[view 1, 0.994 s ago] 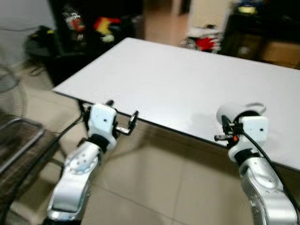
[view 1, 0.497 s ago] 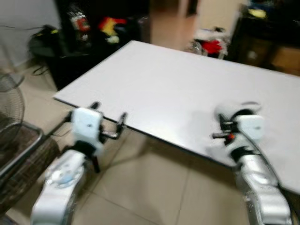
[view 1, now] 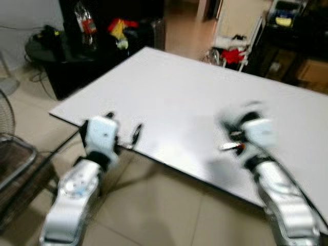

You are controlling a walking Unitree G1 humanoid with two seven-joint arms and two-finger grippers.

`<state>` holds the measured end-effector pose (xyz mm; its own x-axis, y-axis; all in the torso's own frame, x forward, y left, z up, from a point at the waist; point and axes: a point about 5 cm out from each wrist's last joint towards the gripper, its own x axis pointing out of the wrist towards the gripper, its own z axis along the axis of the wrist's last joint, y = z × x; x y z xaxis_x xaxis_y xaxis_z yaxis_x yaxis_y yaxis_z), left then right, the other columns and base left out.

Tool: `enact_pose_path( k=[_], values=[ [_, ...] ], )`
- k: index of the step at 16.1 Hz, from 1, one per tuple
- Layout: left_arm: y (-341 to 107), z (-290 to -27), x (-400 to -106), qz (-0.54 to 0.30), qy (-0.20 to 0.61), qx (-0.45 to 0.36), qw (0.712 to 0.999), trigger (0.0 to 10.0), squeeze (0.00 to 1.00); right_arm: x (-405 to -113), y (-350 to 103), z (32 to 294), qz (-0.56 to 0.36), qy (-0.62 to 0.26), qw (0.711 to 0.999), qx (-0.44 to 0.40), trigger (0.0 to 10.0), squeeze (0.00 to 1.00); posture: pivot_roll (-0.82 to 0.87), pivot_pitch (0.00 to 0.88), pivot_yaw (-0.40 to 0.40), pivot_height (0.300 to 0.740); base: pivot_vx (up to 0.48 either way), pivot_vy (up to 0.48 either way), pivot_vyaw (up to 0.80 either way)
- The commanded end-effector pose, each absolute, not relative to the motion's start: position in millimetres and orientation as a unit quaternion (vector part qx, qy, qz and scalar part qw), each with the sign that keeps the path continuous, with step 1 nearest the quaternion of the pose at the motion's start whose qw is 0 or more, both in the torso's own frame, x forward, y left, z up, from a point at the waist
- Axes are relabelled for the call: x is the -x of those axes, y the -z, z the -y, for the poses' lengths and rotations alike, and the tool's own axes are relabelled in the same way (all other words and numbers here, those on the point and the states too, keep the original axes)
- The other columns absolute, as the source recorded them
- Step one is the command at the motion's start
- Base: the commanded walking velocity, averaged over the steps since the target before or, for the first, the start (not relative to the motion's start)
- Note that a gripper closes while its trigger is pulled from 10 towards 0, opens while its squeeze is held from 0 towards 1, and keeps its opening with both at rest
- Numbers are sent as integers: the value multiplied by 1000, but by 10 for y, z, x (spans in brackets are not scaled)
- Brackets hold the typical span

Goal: Setting the table

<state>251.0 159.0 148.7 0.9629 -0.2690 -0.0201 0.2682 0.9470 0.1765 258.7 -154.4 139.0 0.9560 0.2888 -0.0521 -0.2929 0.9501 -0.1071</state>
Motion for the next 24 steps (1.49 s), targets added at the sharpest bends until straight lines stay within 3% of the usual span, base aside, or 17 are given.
enact_pose_path(
  k=[1,17,21,24],
  values=[
    [-1477,-1521,-2520,4,147,-88,985,10000,0,-2581,-1427,1642,-17,-134,989,61,10000,0,50,0,-82,740,300,0,0],
    [-1511,-1564,-2562,12,157,-102,982,10000,0,-2679,-1439,1603,-25,-159,985,68,10000,0,50,0,-76,740,297,0,0],
    [-1557,-1522,-2611,6,207,-128,970,10000,0,-2973,-1536,1590,-36,-215,972,91,10000,0,59,0,-69,740,0,0,0],
    [-1610,-1546,-2639,-1,259,-162,952,10000,0,-3382,-1691,1567,-52,-296,934,193,10000,0,73,3,-68,740,0,0,0]
  ],
)
